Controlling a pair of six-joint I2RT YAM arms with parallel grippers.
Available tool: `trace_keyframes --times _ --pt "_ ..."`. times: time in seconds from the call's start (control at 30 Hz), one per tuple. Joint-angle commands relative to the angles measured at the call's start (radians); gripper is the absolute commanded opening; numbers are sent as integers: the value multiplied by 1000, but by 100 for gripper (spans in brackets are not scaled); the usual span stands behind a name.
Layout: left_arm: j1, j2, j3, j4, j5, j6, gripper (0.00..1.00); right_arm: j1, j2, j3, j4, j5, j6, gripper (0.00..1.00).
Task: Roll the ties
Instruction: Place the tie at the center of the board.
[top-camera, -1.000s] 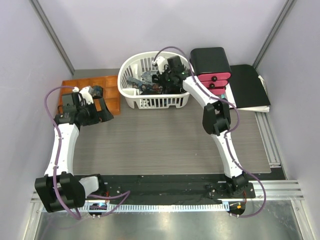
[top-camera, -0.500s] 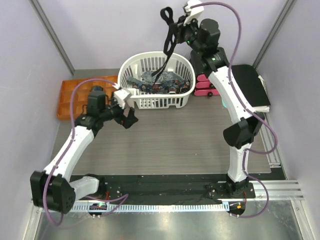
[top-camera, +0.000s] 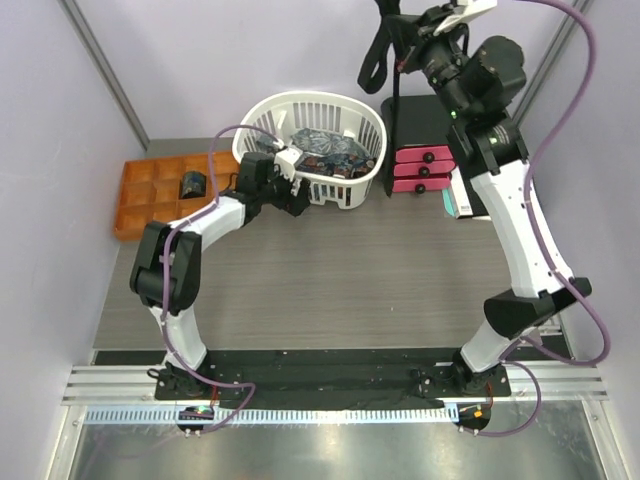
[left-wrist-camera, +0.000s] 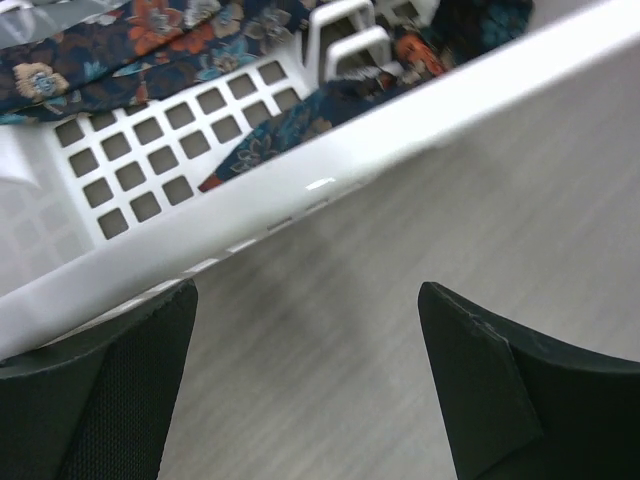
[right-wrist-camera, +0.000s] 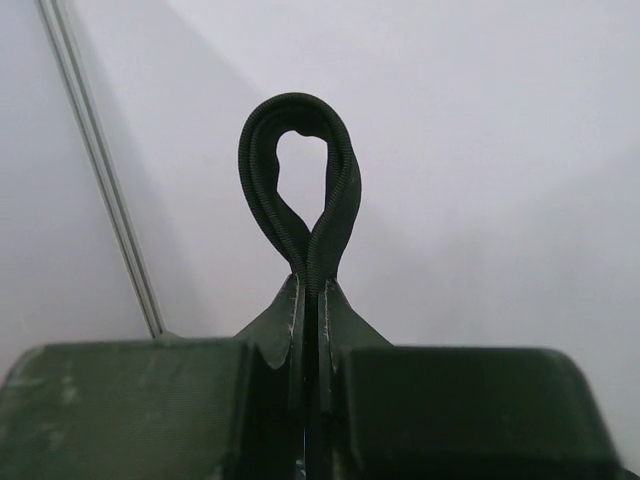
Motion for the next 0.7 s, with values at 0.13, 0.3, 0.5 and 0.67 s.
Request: trace_keyframes --times 0.13,0.3,0.5,0.67 --pt "-4 -15 126 152 18 -108 92 -1 -270 -205 -1 20 66 1" --pt "-5 -283 -24 24 145 -37 97 -1 -434 -370 -27 8 153 1" --pt "-4 -682 -207 -223 133 40 100 -1 -615 -586 -136 -104 283 1" --pt "-5 -951 -325 -415 119 78 100 -1 -671 -911 -94 -381 429 1"
